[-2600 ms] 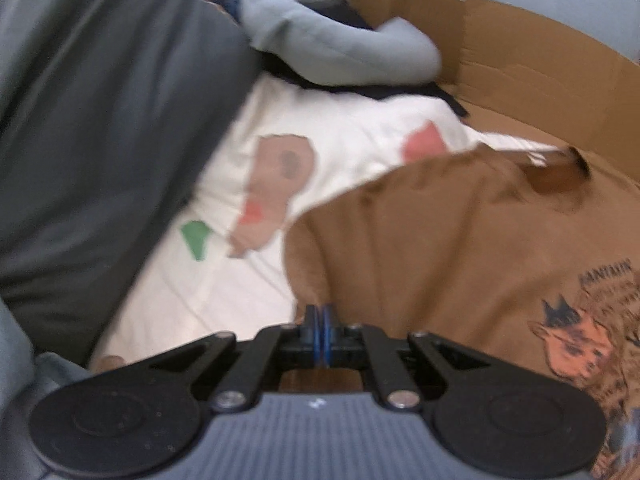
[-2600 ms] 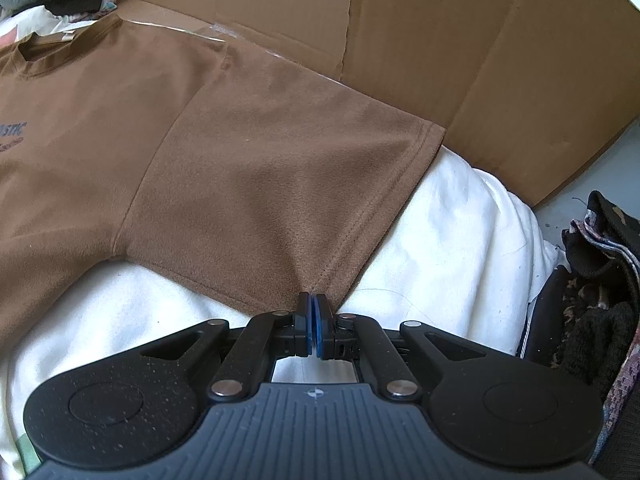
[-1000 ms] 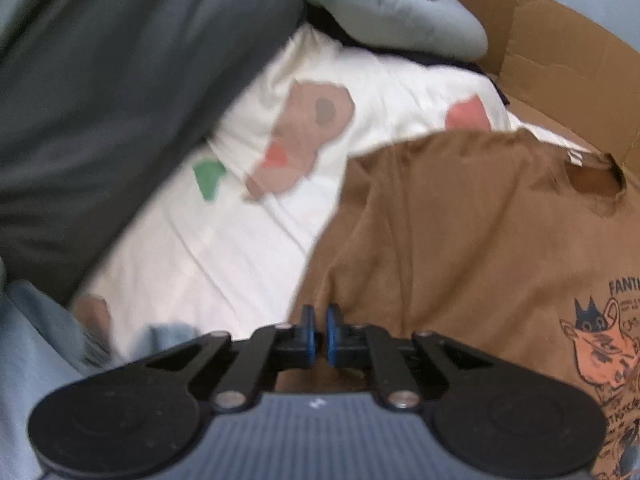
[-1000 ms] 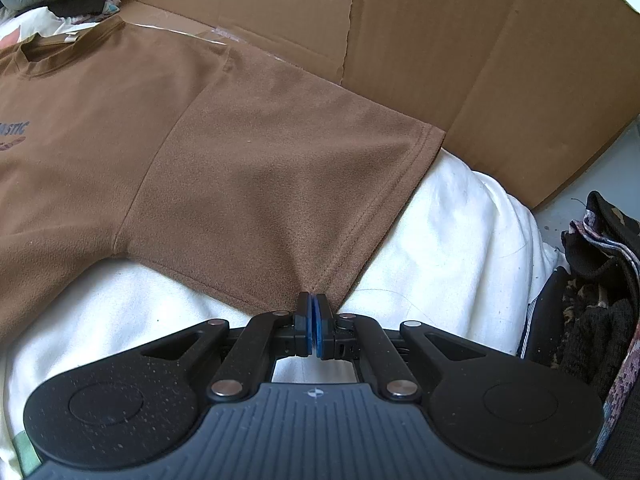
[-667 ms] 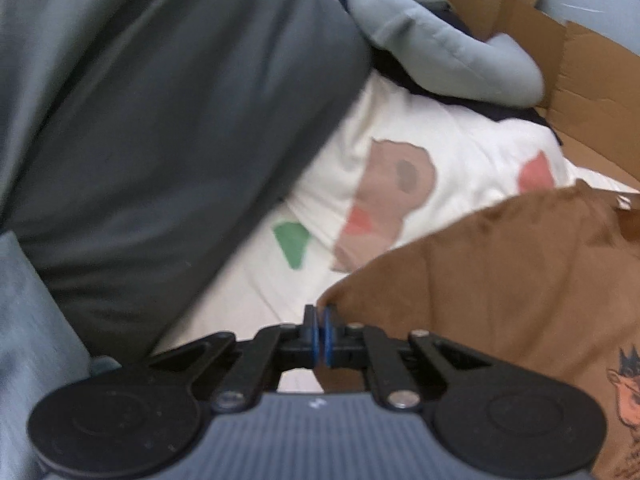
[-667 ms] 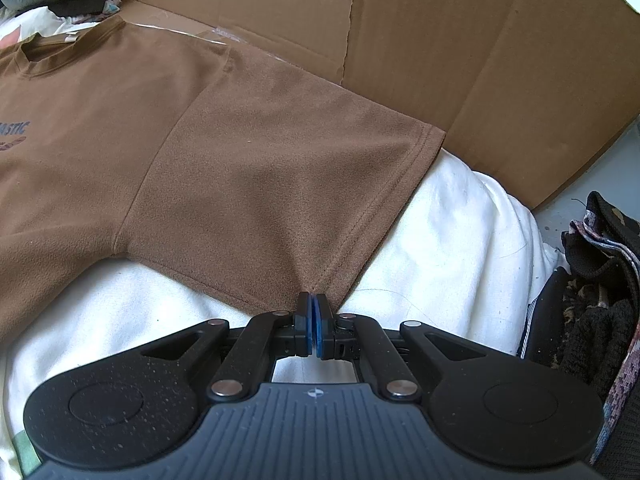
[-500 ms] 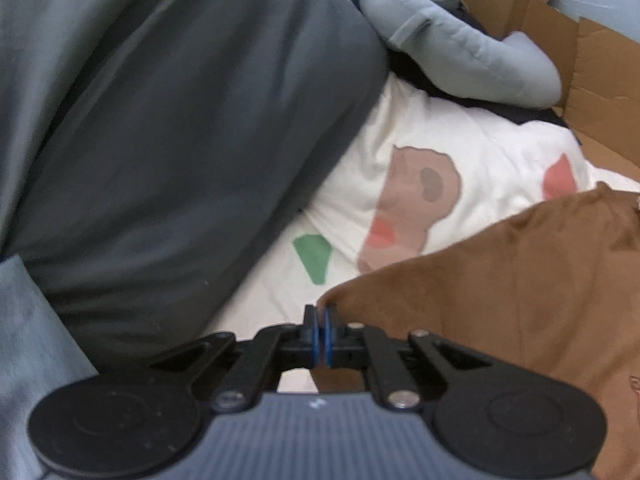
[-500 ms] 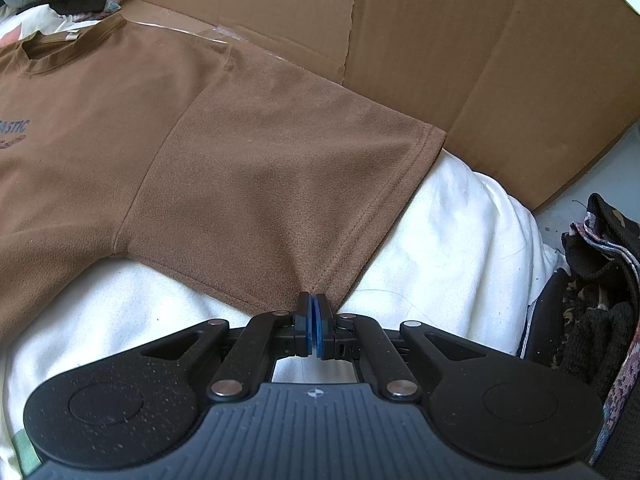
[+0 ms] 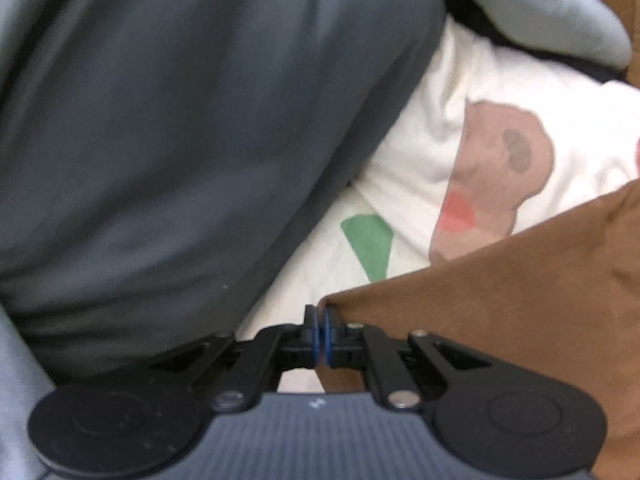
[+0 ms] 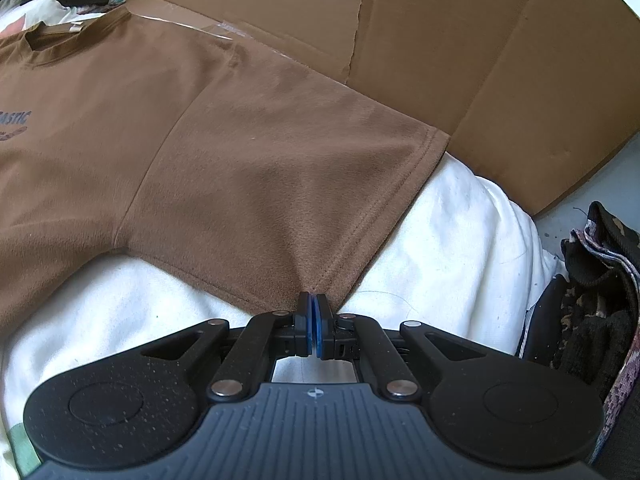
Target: Fold clothes
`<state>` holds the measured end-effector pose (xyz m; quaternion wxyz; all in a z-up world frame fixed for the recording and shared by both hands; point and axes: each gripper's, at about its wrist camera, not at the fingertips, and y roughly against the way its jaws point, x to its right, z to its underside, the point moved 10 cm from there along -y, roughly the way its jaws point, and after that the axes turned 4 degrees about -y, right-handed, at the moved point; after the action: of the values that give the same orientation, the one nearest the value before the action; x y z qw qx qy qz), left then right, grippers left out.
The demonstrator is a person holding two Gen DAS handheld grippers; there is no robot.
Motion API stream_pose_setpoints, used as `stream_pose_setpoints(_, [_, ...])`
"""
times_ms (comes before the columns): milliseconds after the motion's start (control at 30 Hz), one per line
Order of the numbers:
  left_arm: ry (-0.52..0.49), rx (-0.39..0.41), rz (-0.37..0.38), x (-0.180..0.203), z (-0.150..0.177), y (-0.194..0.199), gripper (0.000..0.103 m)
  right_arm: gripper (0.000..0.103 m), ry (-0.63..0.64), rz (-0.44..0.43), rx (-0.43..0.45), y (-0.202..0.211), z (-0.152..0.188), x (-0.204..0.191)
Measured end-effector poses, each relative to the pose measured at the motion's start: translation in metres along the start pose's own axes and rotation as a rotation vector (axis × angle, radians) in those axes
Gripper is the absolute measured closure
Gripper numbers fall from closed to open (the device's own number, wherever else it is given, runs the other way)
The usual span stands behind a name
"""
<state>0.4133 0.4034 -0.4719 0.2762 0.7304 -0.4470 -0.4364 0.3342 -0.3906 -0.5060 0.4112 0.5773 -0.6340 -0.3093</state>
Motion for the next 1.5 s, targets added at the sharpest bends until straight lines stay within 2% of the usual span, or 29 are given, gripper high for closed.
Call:
stream_pose_setpoints(200, [-0.023,-0.071,-0.032,0.013,0.006,-0.026,0.1,0.096,0.01,0.001,-0.003,0.0,0.0,-0.001])
stream_pose_setpoints(267, [-0.016,-0.074,-0.048,0.017,0.003,-0.026,0.092,0.096,0.006,0.001,-0.002,0.0,0.0,0.0])
stream_pose_setpoints(367, [0.063,-0.034,-0.041,0.016,-0.008,-0.012,0.077,0.096,-0.002,0.0,0.0,-0.001,-0.001,0.0])
stream_pose_setpoints(467, [0.062,0.02,-0.002,0.027,-0.022,0.007,0.076,0.096,-0.007,-0.002,0.001,-0.001,-0.001,-0.001])
stream_pose_setpoints(667, [0.079,0.111,0.132,0.07,-0.041,0.045,0.076,0.096,-0.018,-0.007,0.008,0.0,0.0,-0.001])
stream_pose_setpoints(767, [0.093,0.123,0.223,0.099,-0.043,0.055,0.076,0.096,-0.022,-0.013,0.011,0.001,0.001,0.0])
stream_pose_setpoints(967, [0.071,0.146,0.308,0.146,-0.059,0.073,0.077,0.096,-0.026,-0.02,0.016,0.0,0.001,0.001])
stream_pose_setpoints(1100, [0.035,0.186,0.309,0.179,-0.071,0.081,0.077,0.096,-0.033,-0.02,0.021,0.0,0.001,0.001])
stream_pose_setpoints(1300, [-0.003,0.17,0.279,0.212,-0.076,0.067,0.077,0.096,-0.031,-0.022,0.028,0.002,0.001,0.001])
stream_pose_setpoints(1500, [0.042,0.154,0.239,0.211,-0.084,0.048,0.078,0.096,-0.036,-0.023,0.032,0.001,0.0,0.002])
